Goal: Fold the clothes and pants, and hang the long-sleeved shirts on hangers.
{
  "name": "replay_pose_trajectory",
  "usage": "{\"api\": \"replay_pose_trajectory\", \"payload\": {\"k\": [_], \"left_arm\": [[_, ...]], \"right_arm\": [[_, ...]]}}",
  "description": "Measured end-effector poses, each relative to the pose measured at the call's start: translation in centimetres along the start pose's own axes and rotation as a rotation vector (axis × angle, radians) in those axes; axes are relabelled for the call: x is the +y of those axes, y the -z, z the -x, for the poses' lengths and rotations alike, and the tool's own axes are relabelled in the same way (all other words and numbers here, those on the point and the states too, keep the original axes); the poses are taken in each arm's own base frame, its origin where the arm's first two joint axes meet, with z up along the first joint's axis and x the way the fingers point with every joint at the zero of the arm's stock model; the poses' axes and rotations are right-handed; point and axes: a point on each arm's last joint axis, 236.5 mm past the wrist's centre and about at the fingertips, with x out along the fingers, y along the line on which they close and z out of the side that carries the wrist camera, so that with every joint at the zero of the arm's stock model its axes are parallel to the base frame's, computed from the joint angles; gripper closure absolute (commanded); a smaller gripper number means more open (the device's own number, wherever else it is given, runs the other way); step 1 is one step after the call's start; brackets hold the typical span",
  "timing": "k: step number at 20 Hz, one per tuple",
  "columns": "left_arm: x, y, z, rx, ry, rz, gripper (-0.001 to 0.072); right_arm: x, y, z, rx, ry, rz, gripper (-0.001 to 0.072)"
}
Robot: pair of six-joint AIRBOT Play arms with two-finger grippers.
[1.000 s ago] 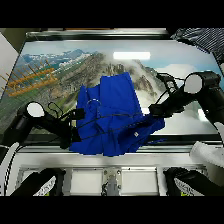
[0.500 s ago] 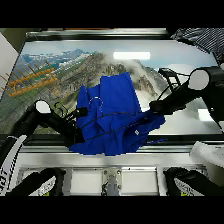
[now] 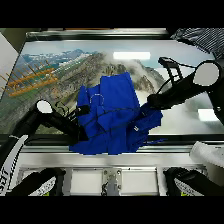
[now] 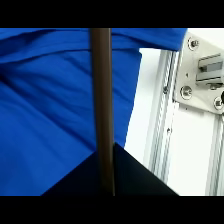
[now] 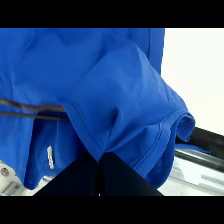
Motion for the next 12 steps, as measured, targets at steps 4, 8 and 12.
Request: {"api": "replay_pose_trajectory", "payload": {"k": [4, 8, 12], "left_arm": [[-0.4, -0.8, -1.0, 0.012, -0.006, -0.042, 0.0701], [-0.1, -2.0, -0.9, 0.006, -0.035, -0.084, 0.0701], [0.4, -3.5, 0.0, -0.014, -0.070, -0.119, 0.0701]], "right_arm": [[0.5, -0.9, 0.0, -0.038, -0.008, 0.010, 0.0701], [1.9, -0.8, -0.1, -0.042, -0.037, 0.052, 0.0701], [3.9, -0.6, 0.2, -0.055, -0.082, 0.090, 0.0702]]}}
